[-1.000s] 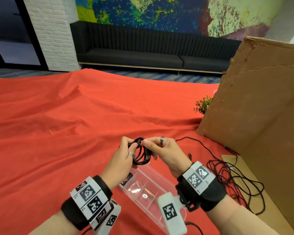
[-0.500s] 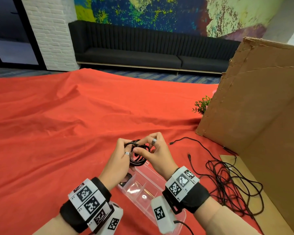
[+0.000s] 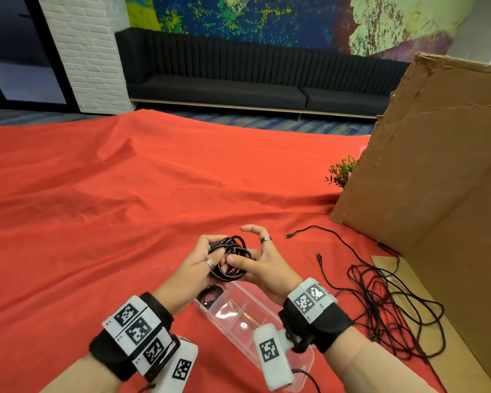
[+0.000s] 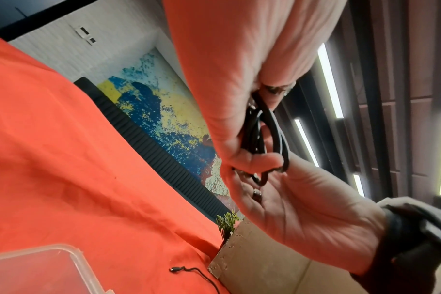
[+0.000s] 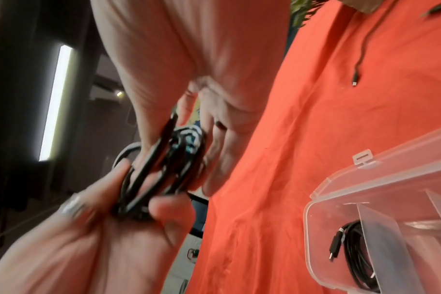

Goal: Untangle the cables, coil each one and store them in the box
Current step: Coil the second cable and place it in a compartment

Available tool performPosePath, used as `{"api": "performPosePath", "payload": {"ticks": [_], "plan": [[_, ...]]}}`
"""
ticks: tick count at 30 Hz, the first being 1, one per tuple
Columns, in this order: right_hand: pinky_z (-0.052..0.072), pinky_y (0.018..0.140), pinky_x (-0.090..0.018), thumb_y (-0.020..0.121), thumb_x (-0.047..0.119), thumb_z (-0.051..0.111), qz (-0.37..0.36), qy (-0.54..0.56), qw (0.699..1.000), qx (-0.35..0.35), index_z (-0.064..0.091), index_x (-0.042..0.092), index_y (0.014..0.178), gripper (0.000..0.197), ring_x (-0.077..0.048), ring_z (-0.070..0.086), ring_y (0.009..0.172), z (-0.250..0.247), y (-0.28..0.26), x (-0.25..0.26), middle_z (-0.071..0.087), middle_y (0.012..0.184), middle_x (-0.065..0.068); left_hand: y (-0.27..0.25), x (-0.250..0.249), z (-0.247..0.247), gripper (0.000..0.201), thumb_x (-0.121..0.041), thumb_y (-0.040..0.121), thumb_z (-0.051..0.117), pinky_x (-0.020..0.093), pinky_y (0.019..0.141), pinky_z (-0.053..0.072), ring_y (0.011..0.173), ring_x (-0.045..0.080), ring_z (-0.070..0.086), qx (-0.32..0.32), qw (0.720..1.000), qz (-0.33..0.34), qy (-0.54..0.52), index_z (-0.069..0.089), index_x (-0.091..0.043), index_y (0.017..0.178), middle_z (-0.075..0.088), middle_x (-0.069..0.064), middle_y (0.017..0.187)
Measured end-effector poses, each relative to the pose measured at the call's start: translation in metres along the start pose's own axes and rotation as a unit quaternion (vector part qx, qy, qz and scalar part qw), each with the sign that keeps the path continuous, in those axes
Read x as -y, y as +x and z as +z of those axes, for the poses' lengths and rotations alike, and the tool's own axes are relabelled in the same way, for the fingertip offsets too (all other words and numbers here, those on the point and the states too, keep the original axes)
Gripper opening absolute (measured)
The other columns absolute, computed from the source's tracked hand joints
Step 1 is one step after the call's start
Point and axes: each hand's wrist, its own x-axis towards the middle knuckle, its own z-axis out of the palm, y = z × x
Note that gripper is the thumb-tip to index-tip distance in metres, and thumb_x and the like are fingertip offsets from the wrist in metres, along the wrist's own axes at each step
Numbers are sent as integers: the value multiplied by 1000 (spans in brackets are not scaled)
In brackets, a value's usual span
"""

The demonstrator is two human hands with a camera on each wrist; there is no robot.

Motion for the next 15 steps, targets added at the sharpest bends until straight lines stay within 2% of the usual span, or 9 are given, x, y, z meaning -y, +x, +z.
{"api": "performPosePath", "payload": {"ticks": [1, 3, 5, 8, 11, 13, 15], "plan": [[57, 67, -33, 80, -7, 64, 23, -1, 1000, 6, 41, 17, 119, 51, -20, 67, 69, -2, 1, 0, 69, 79, -11, 0, 1, -1, 14, -15, 97, 44, 38, 60, 45, 78, 28, 52, 11, 1000, -6, -12, 46, -14, 111, 47, 15, 93], [57, 70, -30, 82, -7, 61, 51, -12, 998, 24, 46, 8, 120, 43, -16, 68, 72, -5, 2, 0, 69, 83, -10, 1, 7, -3, 25, -23, 89, 50, 36, 57, 41, 75, 31, 53, 24, 999, -19, -29, 46, -15, 112, 48, 15, 94], [58, 68, -29, 83, -7, 60, 72, -1, 997, 34, 51, 3, 115, 34, -15, 69, 72, -6, 4, -2, 68, 84, -9, 0, 9, -1, 20, -19, 94, 50, 31, 52, 44, 69, 26, 54, 27, 998, -23, -48, 45, -14, 113, 49, 14, 95], [59, 67, -29, 82, -9, 60, 92, 14, 996, 9, 55, 5, 109, 31, -15, 69, 70, -7, 4, -5, 70, 79, -7, 1, 12, 0, 29, -24, 86, 47, 29, 53, 47, 70, 19, 56, 27, 996, -34, -78, 46, -12, 112, 53, 8, 90], [58, 61, -28, 77, -9, 66, 84, -24, 996, -36, 61, 7, 99, 28, -16, 69, 67, -7, 6, -7, 71, 76, -7, 4, 13, -2, 19, -19, 95, 40, 37, 68, 50, 73, 17, 58, 11, 995, -54, -86, 49, -9, 109, 56, 10, 88], [57, 58, -28, 75, -9, 68, 71, -78, 992, -68, 63, 8, 93, 25, -15, 68, 64, -5, 8, -9, 69, 76, -8, 6, 17, -2, 15, -14, 97, 40, 45, 78, 40, 66, 13, 61, 0, 997, -55, -58, 49, -10, 108, 57, 7, 81], [56, 58, -27, 76, -10, 66, 59, -118, 985, -107, 63, 13, 85, 26, -11, 64, 58, -3, 12, -11, 67, 73, -7, 7, 20, 1, 12, -12, 97, 42, 46, 80, 39, 61, 11, 63, 2, 999, -45, -24, 47, -13, 108, 58, 3, 74]]}}
